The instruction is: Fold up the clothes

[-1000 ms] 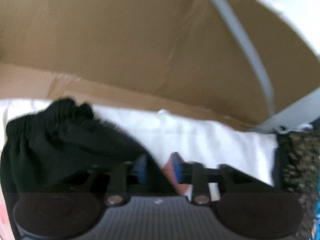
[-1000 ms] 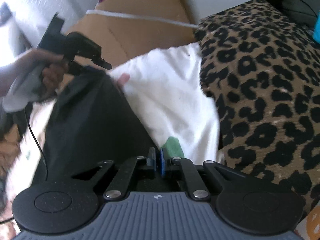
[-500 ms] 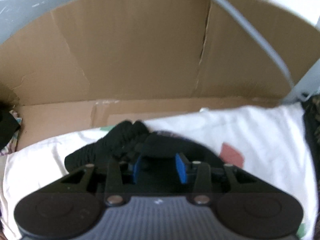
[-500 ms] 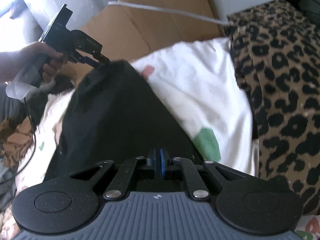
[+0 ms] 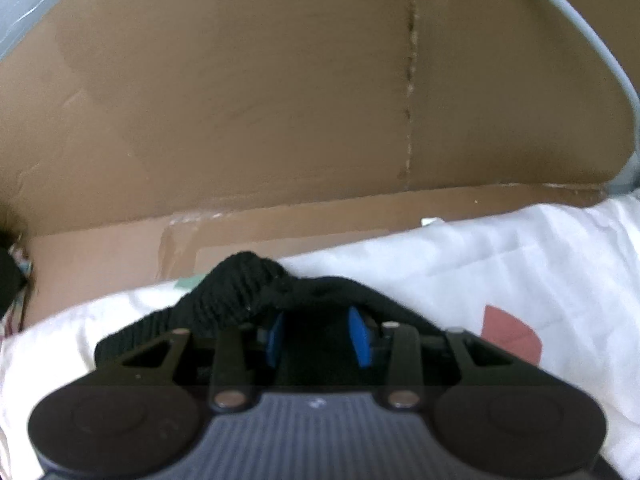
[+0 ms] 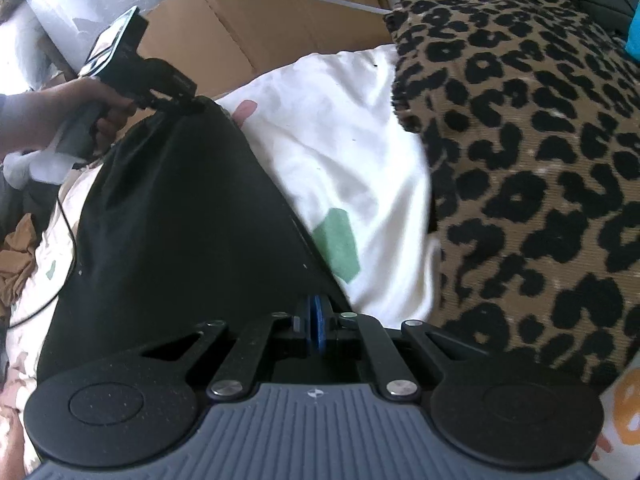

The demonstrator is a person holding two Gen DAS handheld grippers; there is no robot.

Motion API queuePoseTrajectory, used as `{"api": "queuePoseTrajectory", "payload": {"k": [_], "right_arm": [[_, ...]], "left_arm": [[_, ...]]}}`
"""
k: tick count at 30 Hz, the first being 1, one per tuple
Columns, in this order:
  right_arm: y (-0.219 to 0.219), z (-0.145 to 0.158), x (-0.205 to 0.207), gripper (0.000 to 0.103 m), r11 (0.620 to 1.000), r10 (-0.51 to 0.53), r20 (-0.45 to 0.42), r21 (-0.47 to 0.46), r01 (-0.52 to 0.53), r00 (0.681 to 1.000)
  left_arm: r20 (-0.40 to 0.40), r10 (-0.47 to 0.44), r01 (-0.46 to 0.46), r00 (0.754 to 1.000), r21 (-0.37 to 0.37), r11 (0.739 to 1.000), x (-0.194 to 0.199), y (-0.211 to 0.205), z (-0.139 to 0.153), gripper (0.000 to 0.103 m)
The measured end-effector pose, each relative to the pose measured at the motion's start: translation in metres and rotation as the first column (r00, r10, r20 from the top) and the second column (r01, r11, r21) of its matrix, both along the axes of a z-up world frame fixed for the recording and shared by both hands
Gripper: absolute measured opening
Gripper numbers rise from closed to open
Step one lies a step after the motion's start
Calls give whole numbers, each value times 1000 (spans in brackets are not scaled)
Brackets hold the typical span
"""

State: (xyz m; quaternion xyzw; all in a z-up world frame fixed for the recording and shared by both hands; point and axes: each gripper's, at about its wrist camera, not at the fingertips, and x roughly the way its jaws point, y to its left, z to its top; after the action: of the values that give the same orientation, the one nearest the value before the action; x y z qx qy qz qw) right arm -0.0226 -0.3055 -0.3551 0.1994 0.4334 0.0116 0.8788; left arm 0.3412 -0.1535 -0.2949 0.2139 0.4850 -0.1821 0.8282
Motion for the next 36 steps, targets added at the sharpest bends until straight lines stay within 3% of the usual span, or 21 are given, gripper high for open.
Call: {"api": "queuePoseTrajectory", "payload": {"k": [5,9,12,18,21,24,29,36], "right_arm": [[-4,3,-5,7,1000,-30,-15,7,31,999],[1,12,-5,5,999,-29,12,28,29,1000],[6,19,-4,5,999,-12,45,46,10,999],[17,19,9,9,999,-7,51,49,4,999],[22,16,14,27,999,-4,49,36,2,999],[24,10,17,30,1000,5,28,15,-5,1000],[13,2,17,30,1000,-16,4,16,16,1000],[14,3,13,30,1000,-26,0,-9,26,1000]], "left_arm": [[-15,-39,39,999,12,999,1,1,11,37],[-40,-8,6,999,-46,999,7,23,34,37],[3,-34,34,999,-26,999,3,38,51,37],[-23,-36,34,999,-75,997,-2,78,65,36],[-61,-71,64,996,-105,992,-10,91,59,35],[-107,-86,75,991,-103,992,-13,98,41,35],[-94,-40,33,995,-69,997,-8,104,11,32],[-65,-67,65,996,-22,998,-5,92,4,32]]}}
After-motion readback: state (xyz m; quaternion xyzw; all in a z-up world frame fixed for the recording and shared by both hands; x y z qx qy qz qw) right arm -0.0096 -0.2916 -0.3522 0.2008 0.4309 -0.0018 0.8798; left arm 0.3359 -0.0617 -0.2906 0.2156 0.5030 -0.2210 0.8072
